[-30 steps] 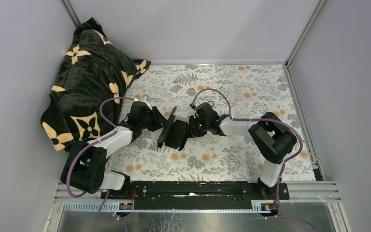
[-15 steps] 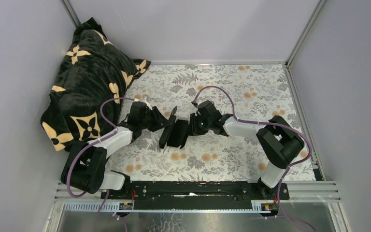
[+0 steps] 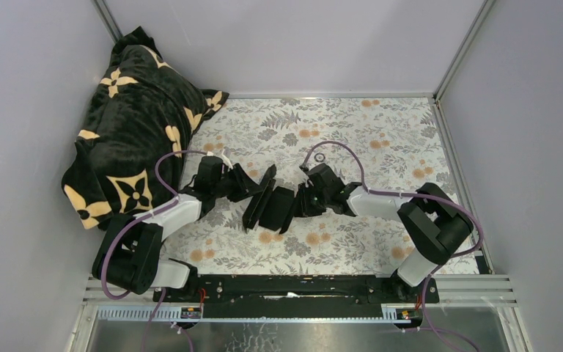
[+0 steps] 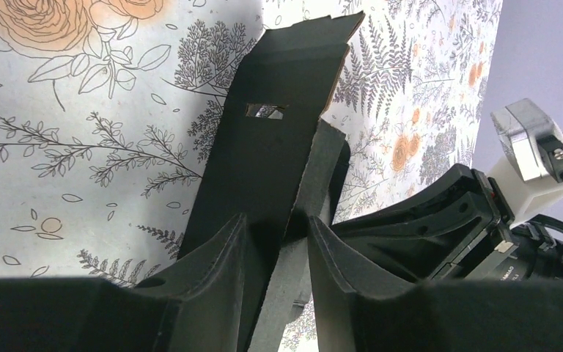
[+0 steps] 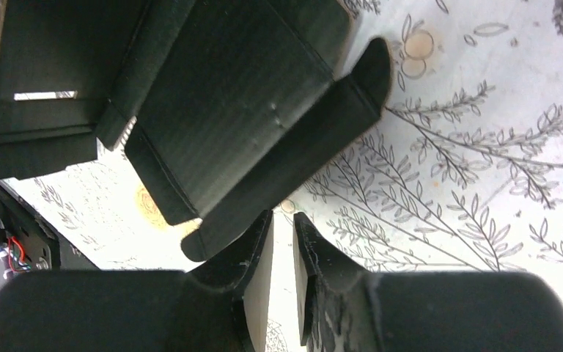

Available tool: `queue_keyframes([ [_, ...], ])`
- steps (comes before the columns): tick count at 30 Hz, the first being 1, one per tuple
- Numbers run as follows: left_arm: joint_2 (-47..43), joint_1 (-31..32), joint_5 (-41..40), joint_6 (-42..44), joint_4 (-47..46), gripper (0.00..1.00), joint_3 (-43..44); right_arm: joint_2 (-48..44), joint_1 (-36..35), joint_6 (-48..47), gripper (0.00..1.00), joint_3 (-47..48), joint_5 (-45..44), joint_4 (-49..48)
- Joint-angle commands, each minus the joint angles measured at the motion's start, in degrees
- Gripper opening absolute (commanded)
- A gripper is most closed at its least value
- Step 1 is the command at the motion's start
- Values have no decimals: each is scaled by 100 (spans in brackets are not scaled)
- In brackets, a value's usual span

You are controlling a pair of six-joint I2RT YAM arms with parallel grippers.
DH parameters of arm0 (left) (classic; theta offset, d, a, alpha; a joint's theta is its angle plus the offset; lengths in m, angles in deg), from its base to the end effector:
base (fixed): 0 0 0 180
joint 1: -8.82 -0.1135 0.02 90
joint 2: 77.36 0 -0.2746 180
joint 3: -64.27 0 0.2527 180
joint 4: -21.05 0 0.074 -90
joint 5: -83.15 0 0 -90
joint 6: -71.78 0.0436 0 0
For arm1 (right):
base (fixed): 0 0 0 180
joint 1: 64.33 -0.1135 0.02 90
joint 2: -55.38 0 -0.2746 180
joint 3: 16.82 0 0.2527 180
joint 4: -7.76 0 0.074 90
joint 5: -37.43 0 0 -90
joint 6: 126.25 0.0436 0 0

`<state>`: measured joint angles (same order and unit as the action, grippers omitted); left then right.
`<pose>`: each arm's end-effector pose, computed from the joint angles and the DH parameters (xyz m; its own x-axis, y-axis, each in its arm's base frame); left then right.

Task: Fold the paper box
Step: Fold the paper box at the center of the board.

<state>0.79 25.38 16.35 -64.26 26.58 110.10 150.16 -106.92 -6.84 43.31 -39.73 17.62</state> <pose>0.2513 -0.0926 0.1771 -0.8115 -0.4490 -0.3741 -0.0345 0.6759 -0.7362 0.2392 0.2331 0.1618 -0.8309 -0.1135 -0.5447 -0.4230 0.7648 0.4859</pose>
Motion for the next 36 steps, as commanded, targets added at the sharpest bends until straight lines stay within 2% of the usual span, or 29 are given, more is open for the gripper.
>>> queue_keyframes([
  [1,-11,179,-74,-13,-67,41,-117,-385,3,-8,23,-161,-148,28],
  [9,41,472,-263,-56,-67,41,-82,-715,2,-12,24,-410,-207,116],
  [12,46,480,-314,-26,-14,41,-68,-794,-3,-48,29,-355,-218,214],
  [19,-23,465,-387,19,124,40,1,-675,28,-300,35,504,-369,727],
  [29,-203,189,-415,194,426,40,-2,696,618,-734,33,2499,492,1191],
  [36,-202,111,-342,236,425,40,-43,1611,696,-1167,29,3265,482,1464],
])
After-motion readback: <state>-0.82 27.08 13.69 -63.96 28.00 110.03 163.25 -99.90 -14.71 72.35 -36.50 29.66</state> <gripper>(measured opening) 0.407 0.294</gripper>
